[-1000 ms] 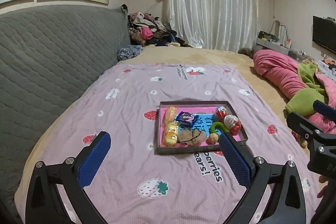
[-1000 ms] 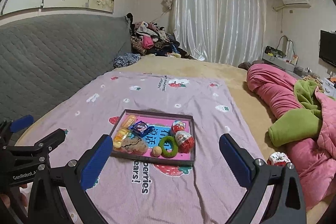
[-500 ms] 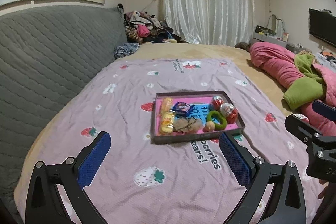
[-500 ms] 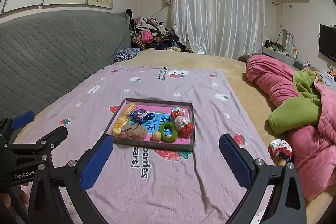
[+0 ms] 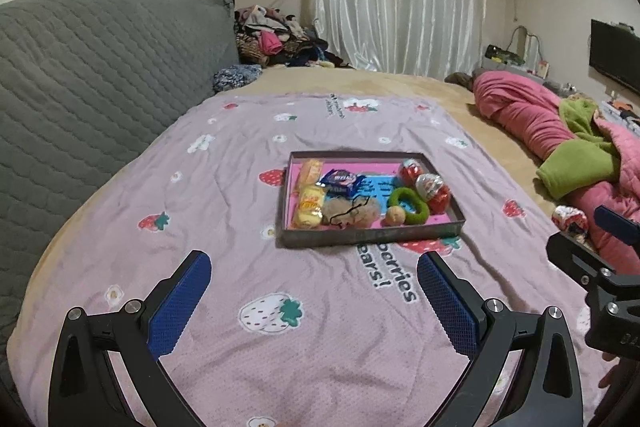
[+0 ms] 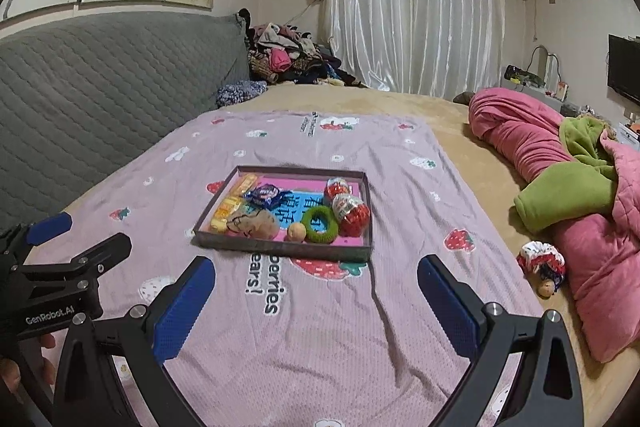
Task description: Organize objects
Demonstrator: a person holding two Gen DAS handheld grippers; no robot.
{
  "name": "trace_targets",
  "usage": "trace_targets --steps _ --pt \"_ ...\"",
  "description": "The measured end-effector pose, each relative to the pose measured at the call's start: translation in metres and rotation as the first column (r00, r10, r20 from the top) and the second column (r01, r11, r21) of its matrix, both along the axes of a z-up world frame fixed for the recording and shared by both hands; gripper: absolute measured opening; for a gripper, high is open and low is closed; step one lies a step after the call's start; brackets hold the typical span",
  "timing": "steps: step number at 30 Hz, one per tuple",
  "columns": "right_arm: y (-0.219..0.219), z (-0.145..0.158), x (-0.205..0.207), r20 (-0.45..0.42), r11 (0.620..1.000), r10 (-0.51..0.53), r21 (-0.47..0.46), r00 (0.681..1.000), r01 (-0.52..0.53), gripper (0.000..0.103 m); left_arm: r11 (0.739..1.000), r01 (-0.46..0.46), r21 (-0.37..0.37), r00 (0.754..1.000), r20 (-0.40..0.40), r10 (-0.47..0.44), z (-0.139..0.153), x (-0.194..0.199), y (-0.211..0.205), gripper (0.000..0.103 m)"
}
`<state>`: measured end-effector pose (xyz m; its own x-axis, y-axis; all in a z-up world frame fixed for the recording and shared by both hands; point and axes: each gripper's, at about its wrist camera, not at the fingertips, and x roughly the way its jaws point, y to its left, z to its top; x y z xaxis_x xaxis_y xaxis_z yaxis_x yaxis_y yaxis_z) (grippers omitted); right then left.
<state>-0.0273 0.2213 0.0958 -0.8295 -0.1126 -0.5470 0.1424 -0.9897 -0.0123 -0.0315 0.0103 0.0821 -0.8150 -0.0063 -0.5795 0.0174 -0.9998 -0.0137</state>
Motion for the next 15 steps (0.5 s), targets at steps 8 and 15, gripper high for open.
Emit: trace_targets --steps 8,15 --pt "-0.005 -0.015 0.003 0.024 1.000 0.004 0.006 1.000 -0.004 0.102 1.000 -0.003 -0.016 1.000 0.027 0.003 -0.014 -0.001 0.003 0.103" --pt "-0.001 -0.021 0.005 0.027 1.000 -0.004 -0.002 1.000 0.005 0.102 1.000 -0.007 -0.022 0.999 0.034 0.008 -0.025 -0.001 0.003 0.103"
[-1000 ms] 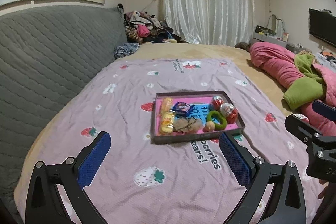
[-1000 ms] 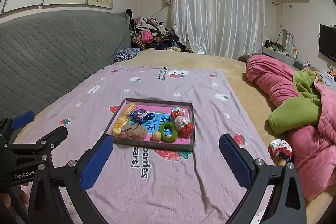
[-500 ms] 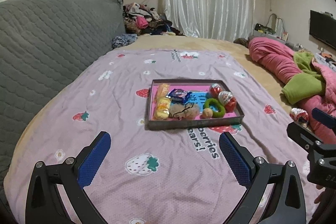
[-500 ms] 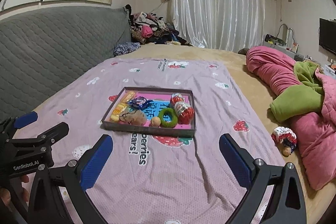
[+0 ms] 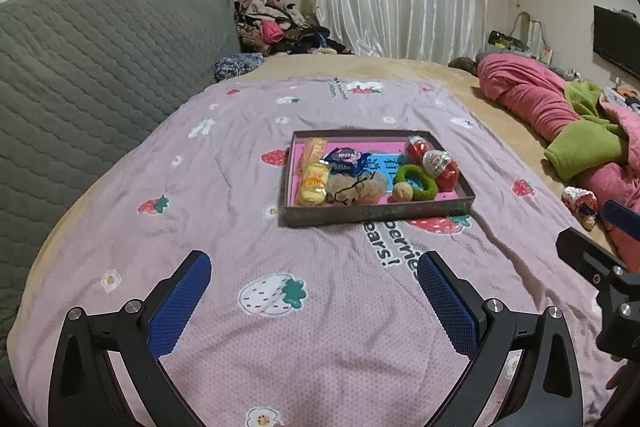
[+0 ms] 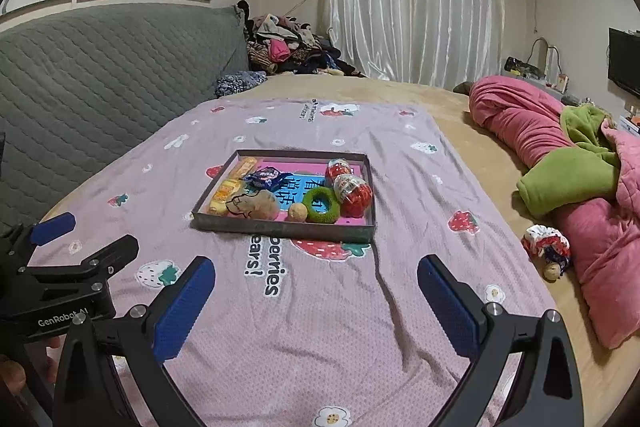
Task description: Organize objects
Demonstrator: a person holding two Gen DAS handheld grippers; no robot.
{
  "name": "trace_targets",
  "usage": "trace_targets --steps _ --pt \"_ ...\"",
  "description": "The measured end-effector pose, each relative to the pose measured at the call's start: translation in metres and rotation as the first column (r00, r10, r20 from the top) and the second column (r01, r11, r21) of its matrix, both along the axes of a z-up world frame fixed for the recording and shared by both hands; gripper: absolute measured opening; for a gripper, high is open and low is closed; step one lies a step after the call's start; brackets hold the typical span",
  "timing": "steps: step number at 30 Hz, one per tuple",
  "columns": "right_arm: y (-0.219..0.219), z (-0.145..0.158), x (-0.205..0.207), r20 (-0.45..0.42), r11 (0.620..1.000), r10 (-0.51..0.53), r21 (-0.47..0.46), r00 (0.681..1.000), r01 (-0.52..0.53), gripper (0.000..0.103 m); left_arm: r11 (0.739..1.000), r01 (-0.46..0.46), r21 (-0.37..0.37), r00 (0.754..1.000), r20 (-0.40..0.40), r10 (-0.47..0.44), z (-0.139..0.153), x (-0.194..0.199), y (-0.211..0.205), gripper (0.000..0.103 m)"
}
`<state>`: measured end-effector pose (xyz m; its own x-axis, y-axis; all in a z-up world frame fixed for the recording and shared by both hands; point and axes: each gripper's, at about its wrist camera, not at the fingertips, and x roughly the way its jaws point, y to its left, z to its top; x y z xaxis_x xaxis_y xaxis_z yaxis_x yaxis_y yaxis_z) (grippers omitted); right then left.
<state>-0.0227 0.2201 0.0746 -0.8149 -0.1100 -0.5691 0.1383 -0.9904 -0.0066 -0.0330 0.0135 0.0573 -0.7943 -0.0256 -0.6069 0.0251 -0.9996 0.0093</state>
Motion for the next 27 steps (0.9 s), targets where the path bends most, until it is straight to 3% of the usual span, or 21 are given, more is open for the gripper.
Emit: trace_targets --steps 7,27 --pt "0.003 -0.018 -0.002 0.010 1.000 -0.003 -0.003 1.000 0.003 0.102 1.000 -0.005 -0.022 1.000 0.020 0.005 -0.017 -0.004 0.004 0.103" --pt "0.009 -0.054 -0.006 0.027 1.000 -0.014 -0.003 1.000 0.014 0.102 1.000 0.001 0.009 0.999 0.040 -0.001 -0.045 -0.009 0.001 0.103"
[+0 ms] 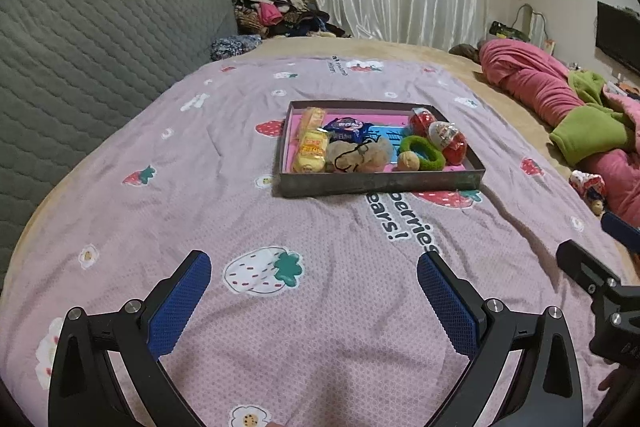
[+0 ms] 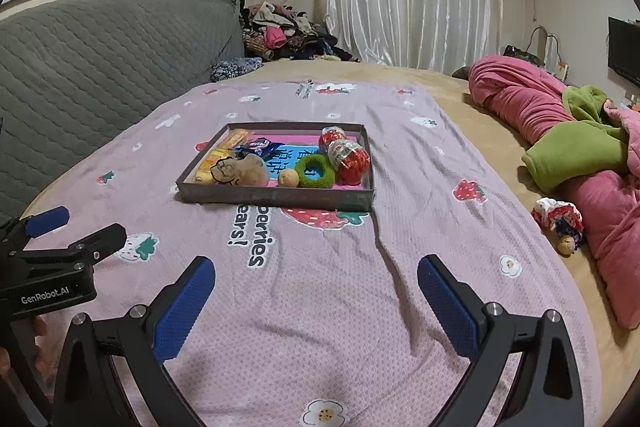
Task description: Organize objects
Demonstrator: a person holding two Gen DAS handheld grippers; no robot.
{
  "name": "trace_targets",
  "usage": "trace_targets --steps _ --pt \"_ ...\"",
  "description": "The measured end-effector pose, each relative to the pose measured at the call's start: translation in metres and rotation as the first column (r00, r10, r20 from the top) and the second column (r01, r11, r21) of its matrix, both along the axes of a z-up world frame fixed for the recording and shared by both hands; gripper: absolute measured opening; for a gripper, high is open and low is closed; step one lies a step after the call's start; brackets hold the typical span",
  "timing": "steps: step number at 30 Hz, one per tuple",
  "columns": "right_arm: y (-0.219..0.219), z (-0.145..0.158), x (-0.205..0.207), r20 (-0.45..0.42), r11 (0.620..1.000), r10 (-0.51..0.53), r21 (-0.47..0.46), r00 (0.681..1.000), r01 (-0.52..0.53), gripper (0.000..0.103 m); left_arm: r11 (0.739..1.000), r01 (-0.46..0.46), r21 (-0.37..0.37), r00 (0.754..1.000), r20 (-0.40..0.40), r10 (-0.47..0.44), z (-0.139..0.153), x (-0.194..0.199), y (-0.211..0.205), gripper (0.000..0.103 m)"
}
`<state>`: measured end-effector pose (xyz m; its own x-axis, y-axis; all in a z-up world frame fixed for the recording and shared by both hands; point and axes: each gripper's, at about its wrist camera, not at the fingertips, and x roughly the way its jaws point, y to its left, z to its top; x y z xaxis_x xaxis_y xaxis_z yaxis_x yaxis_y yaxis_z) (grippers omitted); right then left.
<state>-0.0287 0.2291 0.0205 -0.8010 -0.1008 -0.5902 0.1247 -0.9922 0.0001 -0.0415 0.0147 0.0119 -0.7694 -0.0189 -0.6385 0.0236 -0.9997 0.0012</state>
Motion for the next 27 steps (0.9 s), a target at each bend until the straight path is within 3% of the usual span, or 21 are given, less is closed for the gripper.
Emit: trace_targets --steps 27 --pt "0.004 -0.035 -0.003 0.058 1.000 -0.008 0.020 0.998 0.007 0.102 1.000 -0.017 0.024 0.999 0.046 0.016 -0.038 -0.005 -0.008 0.103"
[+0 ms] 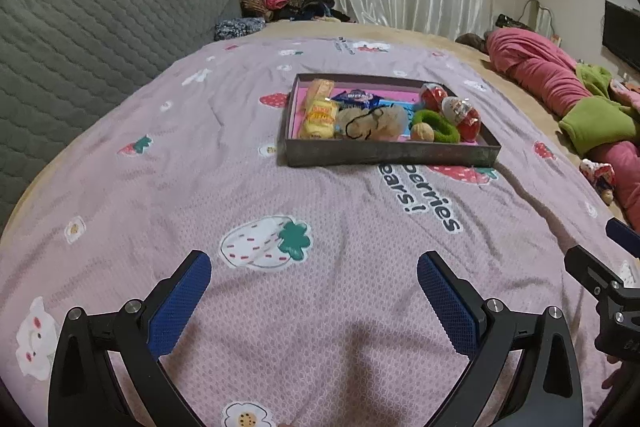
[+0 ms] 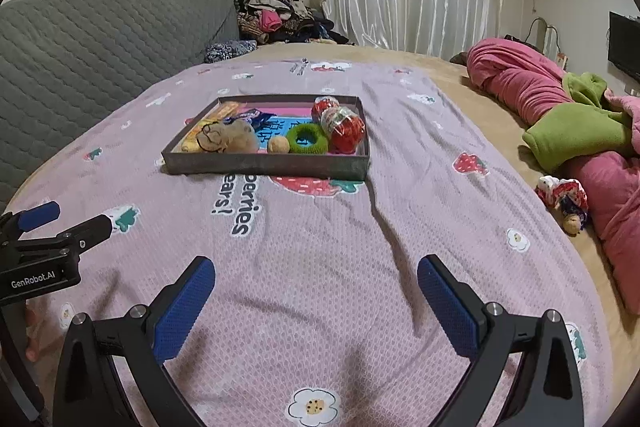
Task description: Organize objects
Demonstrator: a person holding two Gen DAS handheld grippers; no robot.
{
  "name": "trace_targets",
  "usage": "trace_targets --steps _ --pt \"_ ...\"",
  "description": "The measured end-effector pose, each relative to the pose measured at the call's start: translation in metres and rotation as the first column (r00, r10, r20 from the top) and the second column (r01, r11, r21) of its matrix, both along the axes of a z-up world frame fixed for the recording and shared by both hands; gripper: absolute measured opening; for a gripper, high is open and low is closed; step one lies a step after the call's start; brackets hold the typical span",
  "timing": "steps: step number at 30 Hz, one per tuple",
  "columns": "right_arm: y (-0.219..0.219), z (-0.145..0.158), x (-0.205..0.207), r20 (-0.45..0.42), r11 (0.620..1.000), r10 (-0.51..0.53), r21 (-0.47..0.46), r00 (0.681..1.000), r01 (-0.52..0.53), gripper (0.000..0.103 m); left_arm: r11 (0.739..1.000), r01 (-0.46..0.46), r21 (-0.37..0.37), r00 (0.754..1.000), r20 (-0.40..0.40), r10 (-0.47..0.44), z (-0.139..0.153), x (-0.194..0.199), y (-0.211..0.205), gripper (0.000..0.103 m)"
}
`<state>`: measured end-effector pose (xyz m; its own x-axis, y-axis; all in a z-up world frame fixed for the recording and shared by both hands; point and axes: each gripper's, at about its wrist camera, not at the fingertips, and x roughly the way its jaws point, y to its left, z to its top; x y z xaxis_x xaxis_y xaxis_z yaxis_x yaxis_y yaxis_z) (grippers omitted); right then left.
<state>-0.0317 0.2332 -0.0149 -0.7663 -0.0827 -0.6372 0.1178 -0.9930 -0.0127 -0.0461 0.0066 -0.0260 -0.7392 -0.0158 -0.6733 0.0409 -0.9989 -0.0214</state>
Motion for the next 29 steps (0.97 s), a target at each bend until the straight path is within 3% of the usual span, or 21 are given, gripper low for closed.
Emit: trace_targets --steps 29 --pt "0.010 -0.031 -0.005 0.048 1.000 -0.022 0.017 0.999 0.021 0.102 1.000 0.024 0.001 0.999 0.021 -0.024 -0.023 -0.006 0.007 0.103"
